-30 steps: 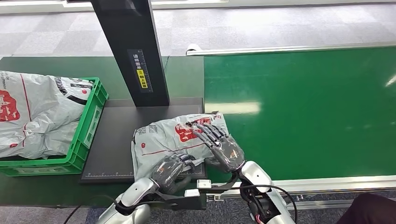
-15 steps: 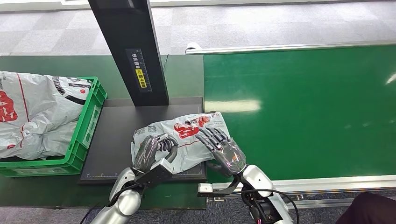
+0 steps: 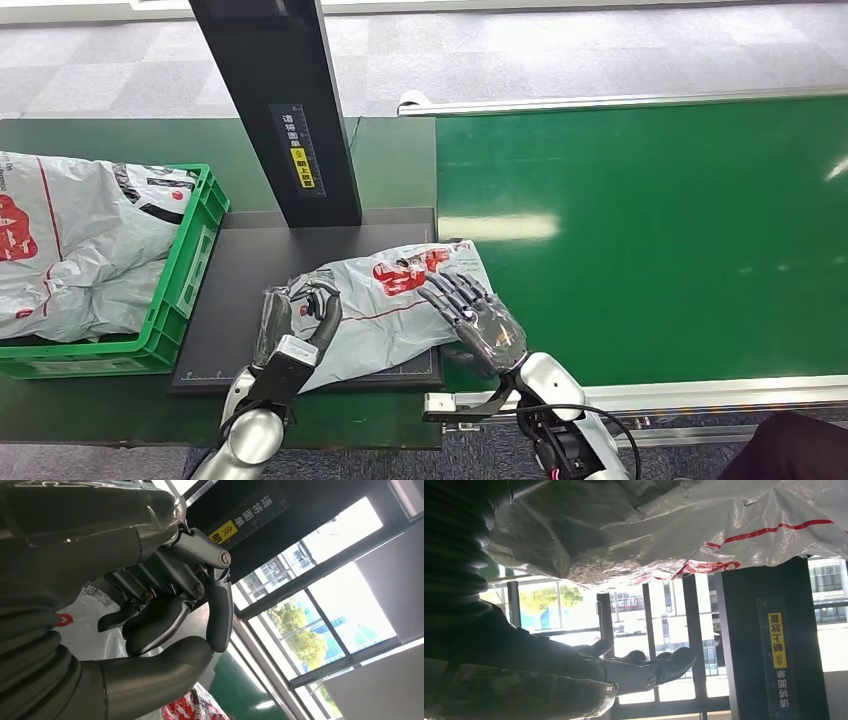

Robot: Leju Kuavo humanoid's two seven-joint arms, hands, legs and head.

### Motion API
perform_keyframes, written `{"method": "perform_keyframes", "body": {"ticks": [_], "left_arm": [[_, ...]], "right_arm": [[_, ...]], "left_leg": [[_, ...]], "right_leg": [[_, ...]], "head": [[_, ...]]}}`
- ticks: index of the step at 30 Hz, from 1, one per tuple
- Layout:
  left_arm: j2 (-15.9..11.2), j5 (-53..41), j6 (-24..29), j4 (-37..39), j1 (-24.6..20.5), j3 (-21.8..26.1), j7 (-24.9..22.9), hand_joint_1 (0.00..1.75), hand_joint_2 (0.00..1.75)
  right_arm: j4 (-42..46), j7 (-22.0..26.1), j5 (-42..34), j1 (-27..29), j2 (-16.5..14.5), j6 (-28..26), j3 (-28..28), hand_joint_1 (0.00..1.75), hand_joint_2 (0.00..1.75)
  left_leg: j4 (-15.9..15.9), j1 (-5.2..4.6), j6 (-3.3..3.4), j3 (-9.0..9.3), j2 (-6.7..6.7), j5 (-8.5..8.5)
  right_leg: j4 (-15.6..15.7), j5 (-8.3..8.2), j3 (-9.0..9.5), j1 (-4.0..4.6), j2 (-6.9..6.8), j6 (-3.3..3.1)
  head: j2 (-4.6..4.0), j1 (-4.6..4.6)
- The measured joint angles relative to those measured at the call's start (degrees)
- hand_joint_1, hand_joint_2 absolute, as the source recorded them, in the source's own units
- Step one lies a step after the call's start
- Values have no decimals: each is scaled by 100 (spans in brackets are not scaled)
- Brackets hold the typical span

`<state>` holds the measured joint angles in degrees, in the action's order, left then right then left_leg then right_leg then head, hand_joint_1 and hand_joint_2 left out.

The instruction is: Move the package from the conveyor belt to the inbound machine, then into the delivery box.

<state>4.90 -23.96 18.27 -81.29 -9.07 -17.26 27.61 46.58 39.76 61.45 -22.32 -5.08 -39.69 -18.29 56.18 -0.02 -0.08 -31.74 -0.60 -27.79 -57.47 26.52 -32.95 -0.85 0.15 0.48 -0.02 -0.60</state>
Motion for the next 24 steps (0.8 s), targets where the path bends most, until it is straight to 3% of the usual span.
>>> {"method": "perform_keyframes", "body": {"ticks": [2,3,5,8,10,13,18,24], "left_arm": [[-5,-147,45,-7,7,6,-70,11,175],[-13,-353,98,-4,8,-4,-183,0,175],[-45,-1102,266,26,-1,-63,-657,0,175],[-103,-2665,417,236,-73,-184,-1849,0,175],[-133,-3539,277,482,-180,-234,-2611,0,175],[-166,-4219,-112,850,-373,-254,-3273,0,175],[-181,-4589,-453,1242,-665,-207,-3678,0,175],[-181,-4628,-491,1427,-799,-140,-3716,0,175]], "right_arm": [[-5,0,-33,-15,-1,0,-6,0,175],[-11,1,-65,-29,-2,0,-14,0,175],[-38,2,-153,-73,-2,0,-44,0,175],[-106,2,-272,-142,-1,0,-122,0,175],[-163,2,-341,-185,-2,0,-188,0,175],[-249,2,-406,-241,-2,0,-270,0,175],[-353,2,-446,-301,-2,0,-342,0,175],[-424,2,-455,-326,-2,0,-350,0,175]], "left_leg": [[0,0,0,0,0,0],[0,0,0,0,0,0],[0,0,0,0,0,0],[0,0,0,0,0,0],[0,0,0,0,0,0],[0,0,0,0,0,1],[0,0,0,1,0,1],[0,0,0,5,-1,1]], "right_leg": [[0,0,0,0,0,0],[0,0,0,0,0,0],[0,0,-1,0,0,0],[0,0,-2,0,0,0],[0,0,-2,0,0,0],[-1,0,-2,1,0,0],[-1,0,0,1,0,0],[-1,-1,3,1,1,0]], "head": [[0,1],[0,1],[0,0],[0,0],[0,0],[0,0],[0,1],[0,1]]}}
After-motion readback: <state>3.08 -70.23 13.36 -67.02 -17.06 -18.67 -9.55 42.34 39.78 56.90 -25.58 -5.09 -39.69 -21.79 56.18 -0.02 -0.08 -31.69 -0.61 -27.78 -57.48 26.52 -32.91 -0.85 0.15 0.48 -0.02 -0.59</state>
